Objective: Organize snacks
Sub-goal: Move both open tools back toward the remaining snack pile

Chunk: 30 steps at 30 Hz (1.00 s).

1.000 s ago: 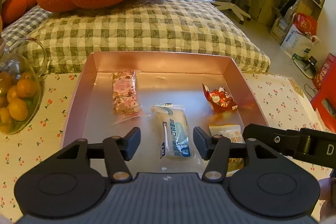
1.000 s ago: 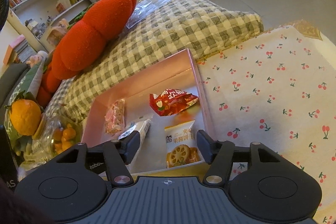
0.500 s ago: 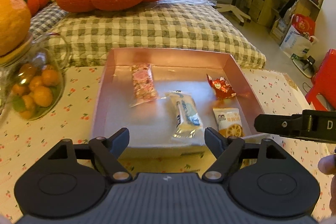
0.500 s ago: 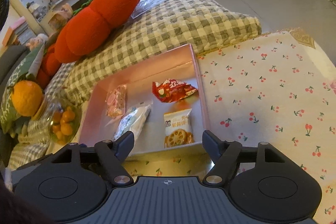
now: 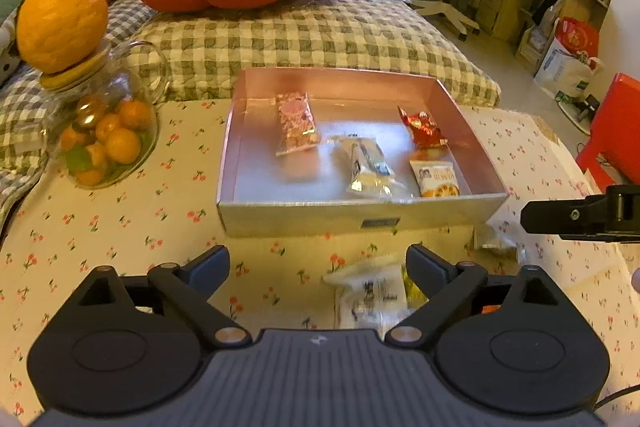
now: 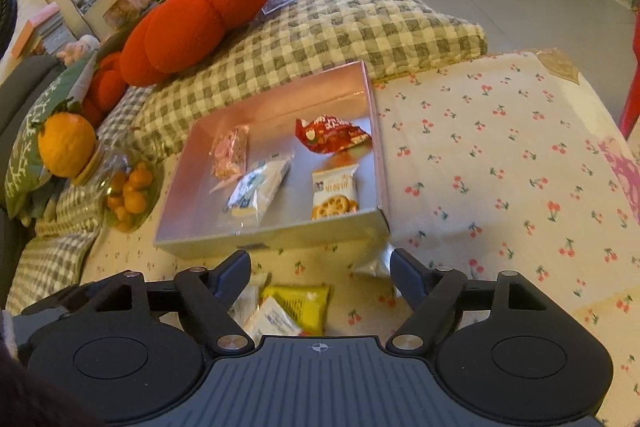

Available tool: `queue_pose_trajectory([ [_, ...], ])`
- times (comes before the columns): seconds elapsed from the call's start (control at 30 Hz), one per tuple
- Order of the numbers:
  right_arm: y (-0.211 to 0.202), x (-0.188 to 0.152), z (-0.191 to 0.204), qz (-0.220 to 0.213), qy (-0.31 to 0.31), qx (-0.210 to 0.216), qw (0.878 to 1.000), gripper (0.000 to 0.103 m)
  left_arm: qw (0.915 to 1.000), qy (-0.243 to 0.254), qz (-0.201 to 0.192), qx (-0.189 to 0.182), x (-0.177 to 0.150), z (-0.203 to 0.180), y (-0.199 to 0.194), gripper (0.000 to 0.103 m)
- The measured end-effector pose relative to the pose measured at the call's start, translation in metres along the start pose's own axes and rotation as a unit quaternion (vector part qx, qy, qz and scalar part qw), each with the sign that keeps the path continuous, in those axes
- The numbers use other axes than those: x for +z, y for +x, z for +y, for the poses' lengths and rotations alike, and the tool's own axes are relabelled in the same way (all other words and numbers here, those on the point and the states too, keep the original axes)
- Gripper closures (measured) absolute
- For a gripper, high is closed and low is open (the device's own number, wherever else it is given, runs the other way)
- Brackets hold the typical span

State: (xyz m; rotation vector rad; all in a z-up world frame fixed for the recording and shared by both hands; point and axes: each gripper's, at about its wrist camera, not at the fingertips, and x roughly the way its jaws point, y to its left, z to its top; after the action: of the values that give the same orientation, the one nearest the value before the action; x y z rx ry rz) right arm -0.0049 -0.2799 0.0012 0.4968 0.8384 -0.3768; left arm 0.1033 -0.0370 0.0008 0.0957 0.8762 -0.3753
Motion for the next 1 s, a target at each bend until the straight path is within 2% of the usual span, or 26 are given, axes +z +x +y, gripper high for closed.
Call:
queue_pose_trajectory([
  [0.13, -0.008, -0.009, 0.001, 0.004, -0.019, -0.003, 1.000, 0.024, 1.0000, -0.002, -0.001, -0.001, -0.012, 0.001, -0.007, 0.004],
  [0.5, -0.020, -0.033, -0.005, 0.008, -0.054, -0.014, 0.998, 0.023, 0.9998, 0.017, -0.008, -0.011, -0.035, -0.001, -0.017, 0.001],
  [1.0, -0.013, -0.057, -0.023, 0.037, -0.073, -0.048, 0.995, 0.022, 0.9978, 0.057, 0.026, -0.019, -0.071, -0.008, -0.011, 0.003],
])
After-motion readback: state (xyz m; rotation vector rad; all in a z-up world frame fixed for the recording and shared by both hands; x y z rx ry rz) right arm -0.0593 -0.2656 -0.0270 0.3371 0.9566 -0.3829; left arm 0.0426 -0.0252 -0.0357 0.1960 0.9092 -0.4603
